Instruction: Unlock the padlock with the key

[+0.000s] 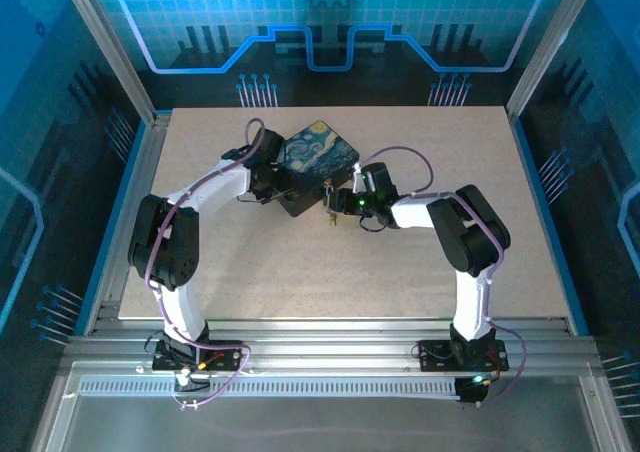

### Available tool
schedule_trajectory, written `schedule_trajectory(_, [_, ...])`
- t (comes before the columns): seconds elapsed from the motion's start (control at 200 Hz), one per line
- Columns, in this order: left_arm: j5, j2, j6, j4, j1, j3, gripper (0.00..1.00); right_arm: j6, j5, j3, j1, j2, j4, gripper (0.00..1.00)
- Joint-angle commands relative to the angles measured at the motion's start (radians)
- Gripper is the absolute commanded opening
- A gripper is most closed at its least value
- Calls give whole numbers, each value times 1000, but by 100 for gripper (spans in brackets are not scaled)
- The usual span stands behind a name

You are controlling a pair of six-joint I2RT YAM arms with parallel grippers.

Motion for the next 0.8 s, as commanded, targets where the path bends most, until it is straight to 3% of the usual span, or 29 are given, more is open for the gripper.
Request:
schedule_trajectory(0.0, [12,17,-11,-78,-7,12,55,-18,-37,42,14,35,30,41])
schedule_trajectory(0.09, [16,20,-14,-76,-7,12,55,-12,-50,44,17,51,52,39])
schedule_trajectory(0.275, [19,16,-17,-74,-2,5,55,-10,-45,38,21,64,69,21])
schedule_trajectory(0.435, [19,10,-19,-69,4,-2,55,10,-19,-3,29,51,116,11])
schedule_trajectory(0.795, [34,5,-32,-59,4,-23,55,62,314,-84,74,-86,102,4])
